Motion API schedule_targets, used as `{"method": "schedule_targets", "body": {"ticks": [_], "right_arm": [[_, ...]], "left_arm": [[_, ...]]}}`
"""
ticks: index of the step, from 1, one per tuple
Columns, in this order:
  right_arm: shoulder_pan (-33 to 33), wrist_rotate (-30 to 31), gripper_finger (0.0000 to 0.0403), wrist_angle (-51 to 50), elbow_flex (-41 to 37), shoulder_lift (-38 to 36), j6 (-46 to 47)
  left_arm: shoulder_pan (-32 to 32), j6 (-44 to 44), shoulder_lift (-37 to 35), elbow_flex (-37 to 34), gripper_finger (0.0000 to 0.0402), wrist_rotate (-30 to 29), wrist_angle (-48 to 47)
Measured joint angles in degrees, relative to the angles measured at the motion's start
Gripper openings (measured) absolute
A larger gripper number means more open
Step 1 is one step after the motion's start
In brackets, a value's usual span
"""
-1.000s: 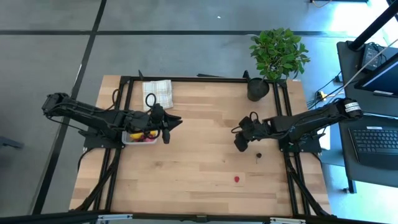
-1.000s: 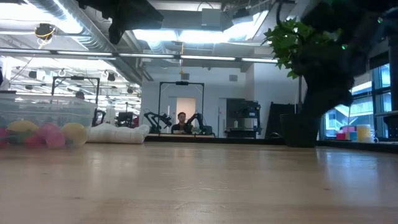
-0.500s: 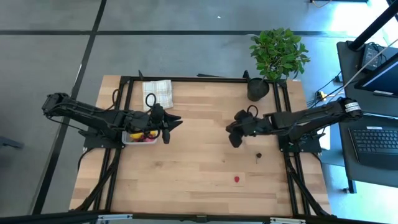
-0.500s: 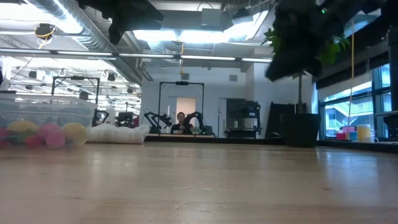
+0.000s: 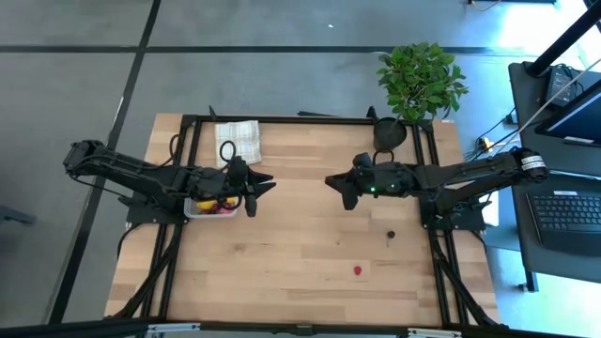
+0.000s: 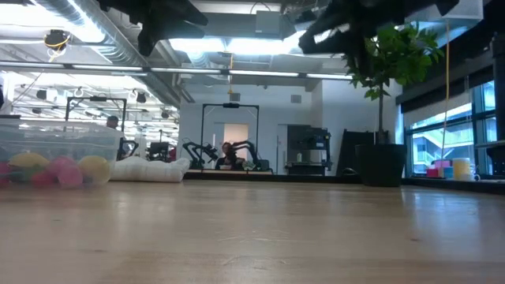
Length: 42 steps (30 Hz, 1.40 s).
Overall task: Pick and placing Produce into tupperware
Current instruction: Put the black berry into the transparent bin
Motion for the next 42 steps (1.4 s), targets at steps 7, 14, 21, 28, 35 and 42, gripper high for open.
{"method": "schedule_targets", "body": {"ticks": [7,14,21,28,35,42], "right_arm": [[0.04,-0.02,0.0097,11.75,0.07,2.54,-1.37],[0.04,-1.27,0.0097,19.64,0.07,8.83,-1.42],[0.04,-2.56,0.0097,26.19,0.07,13.95,0.04],[0.04,-3.03,0.0095,29.92,0.98,16.02,-0.01],[-1.45,-7.88,0.0095,27.33,9.66,19.7,-3.98],[-2.43,-11.42,0.0095,20.56,19.2,24.3,-7.2]], "left_arm": [[0.0,-0.02,0.0,0.0,0.0101,0.0,0.24],[0.15,-0.01,0.0,0.0,0.0087,-0.12,0.53],[0.15,4.89,0.0,0.0,0.0085,-1.68,1.32],[0.12,18.96,0.0,0.0,0.0137,7.03,4.63],[-0.84,27.9,0.0,0.0,0.0192,10.6,11.32],[-0.82,30.36,0.0,0.07,0.0198,9.94,12.14]]}}
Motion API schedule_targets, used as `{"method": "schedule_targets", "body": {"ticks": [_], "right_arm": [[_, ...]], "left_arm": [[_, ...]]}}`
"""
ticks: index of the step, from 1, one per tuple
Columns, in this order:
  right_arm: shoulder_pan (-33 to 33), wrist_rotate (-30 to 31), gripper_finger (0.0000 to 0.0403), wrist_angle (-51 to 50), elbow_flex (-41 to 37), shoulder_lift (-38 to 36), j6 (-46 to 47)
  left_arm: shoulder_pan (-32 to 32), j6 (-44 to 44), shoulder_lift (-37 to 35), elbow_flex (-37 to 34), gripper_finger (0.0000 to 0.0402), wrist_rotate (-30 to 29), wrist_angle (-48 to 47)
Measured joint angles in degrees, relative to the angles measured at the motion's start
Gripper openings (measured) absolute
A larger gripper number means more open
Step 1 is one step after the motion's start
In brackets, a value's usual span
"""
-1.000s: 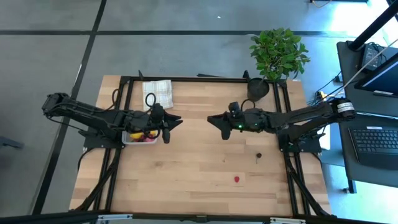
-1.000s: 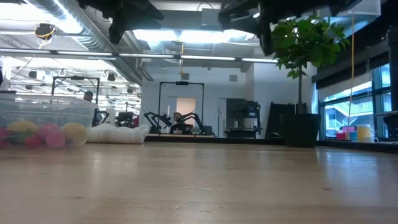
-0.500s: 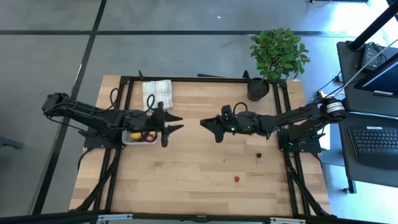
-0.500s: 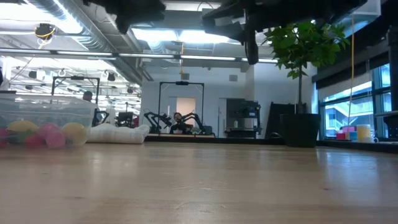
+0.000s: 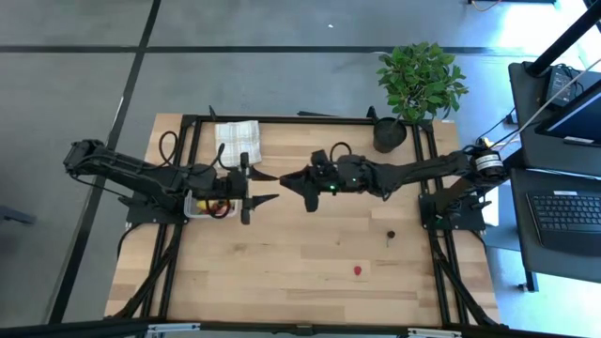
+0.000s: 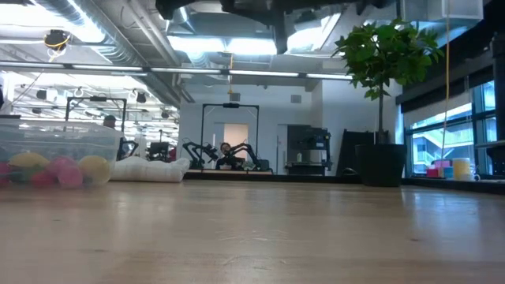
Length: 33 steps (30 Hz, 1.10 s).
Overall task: Pick and placing Produce into tupperware
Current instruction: Put the black berry into the transparent bin
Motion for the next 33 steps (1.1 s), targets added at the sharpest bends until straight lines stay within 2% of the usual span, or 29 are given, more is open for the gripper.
{"method": "schedule_targets", "body": {"ticks": [6,11,22,30,33], "right_arm": [[0.05,-1.01,0.0095,-5.62,4.19,1.62,-0.47],[0.0,-0.54,0.0095,-4.9,4.23,1.7,-0.2],[0.07,0.67,0.0095,-5.72,4.25,1.7,0.3],[0.0,2.88,0.0095,-7.72,4.29,1.7,0.18],[0.02,2.85,0.0095,-9.2,4.3,1.7,1.29]], "left_arm": [[-1.77,11.73,-0.13,0.0,0.0189,-3.34,-3.03],[-2.67,15.65,-0.03,-0.01,0.0193,-7.08,-2.57],[-2.85,16.18,0.02,-0.02,0.0183,-7.02,-3.36],[-5.79,16.15,0.04,-0.02,0.0179,-6.68,-3.44],[-6.59,16.19,0.04,-0.02,0.0181,-8.18,-3.42]]}}
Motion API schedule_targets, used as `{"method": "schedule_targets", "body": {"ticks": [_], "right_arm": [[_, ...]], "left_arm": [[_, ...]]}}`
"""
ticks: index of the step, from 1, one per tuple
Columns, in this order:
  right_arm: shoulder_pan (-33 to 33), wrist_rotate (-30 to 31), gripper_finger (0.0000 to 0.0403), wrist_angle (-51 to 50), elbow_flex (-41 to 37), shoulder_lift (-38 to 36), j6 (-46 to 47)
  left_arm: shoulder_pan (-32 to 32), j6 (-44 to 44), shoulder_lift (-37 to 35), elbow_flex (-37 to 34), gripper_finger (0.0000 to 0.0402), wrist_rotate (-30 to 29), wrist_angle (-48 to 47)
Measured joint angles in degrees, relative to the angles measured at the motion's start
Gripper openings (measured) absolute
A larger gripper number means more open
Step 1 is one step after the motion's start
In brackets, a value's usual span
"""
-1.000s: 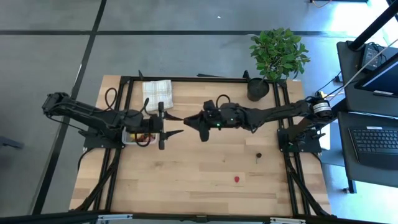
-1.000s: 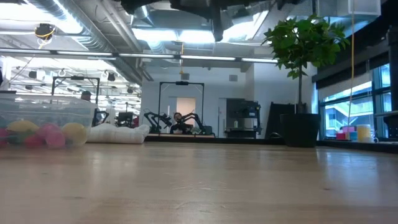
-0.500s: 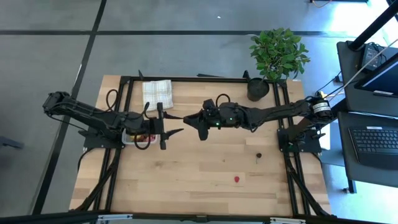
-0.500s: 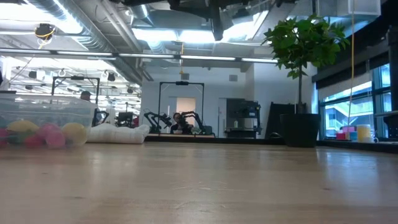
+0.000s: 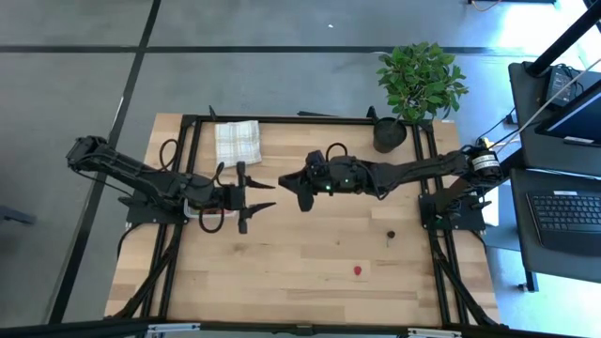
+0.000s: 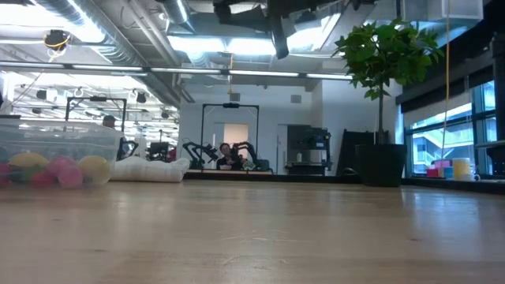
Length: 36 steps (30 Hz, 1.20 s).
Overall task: Pick and placing Produce into tupperware
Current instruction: Put the black berry into the transparent bin
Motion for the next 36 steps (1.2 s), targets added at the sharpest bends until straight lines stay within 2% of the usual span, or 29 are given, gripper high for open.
{"method": "schedule_targets", "body": {"ticks": [4,13,32,36], "right_arm": [[0.04,-0.21,0.0095,-0.01,0.0,0.0,0.08],[0.41,-0.24,0.0095,1.03,0.0,-0.02,1.67],[1.42,-0.37,0.0095,5.82,0.0,-0.09,2.92],[1.42,-0.2,0.0095,6.43,-0.02,-0.09,2.88]], "left_arm": [[-0.09,0.03,0.0,0.0,0.0182,-2.57,0.02],[1.26,0.11,-0.02,0.0,0.0182,-2.59,1.37],[1.71,10.27,-0.02,-0.07,0.0183,-1.57,5.29],[2.25,10.46,1.73,-0.07,0.0183,-0.55,7.19]]}}
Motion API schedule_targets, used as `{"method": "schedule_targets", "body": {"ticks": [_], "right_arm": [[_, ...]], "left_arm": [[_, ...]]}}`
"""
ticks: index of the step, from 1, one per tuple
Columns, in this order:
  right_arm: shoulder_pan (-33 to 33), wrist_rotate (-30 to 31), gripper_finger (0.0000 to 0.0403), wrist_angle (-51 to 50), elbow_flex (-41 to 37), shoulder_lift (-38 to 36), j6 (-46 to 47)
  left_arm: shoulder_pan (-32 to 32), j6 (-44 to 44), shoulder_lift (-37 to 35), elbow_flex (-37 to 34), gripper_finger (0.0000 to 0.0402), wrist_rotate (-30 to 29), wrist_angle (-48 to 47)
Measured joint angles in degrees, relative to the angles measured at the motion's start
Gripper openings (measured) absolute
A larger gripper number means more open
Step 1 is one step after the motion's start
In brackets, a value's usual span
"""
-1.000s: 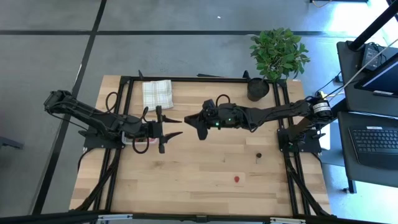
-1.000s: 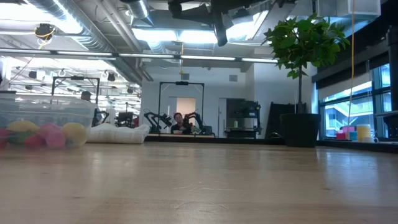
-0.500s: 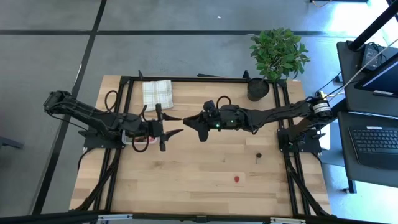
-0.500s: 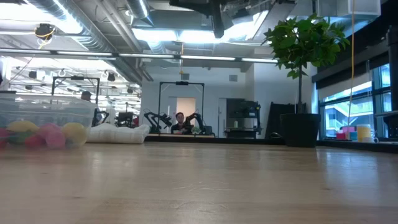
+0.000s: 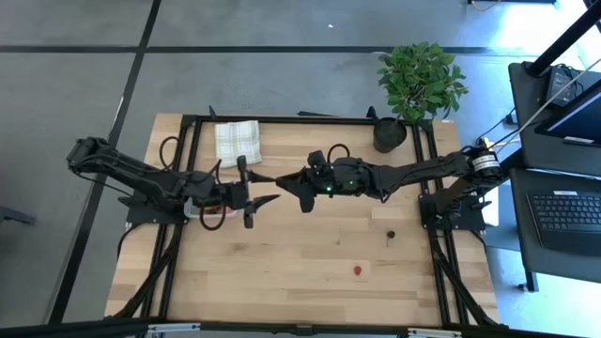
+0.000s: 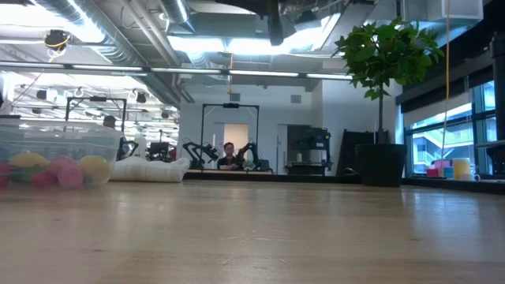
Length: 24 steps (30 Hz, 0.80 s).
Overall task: Pick and placing Produce into tupperware
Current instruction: Put the black berry into the transparent bin
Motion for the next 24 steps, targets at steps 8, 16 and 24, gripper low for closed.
{"method": "schedule_targets", "body": {"ticks": [8,16,24], "right_arm": [[-0.03,0.17,0.0095,-0.62,-0.02,0.02,-0.03],[0.02,0.32,0.0094,-0.65,-0.07,0.07,0.06],[1.28,-0.92,0.0094,1.1,0.04,-0.07,0.0]], "left_arm": [[1.5,0.63,3.63,0.04,0.0183,0.39,5.2],[2.22,1.64,4.13,0.04,0.0183,-0.24,5.51],[3.24,1.49,4.28,-0.02,0.0183,-2.23,4.57]]}}
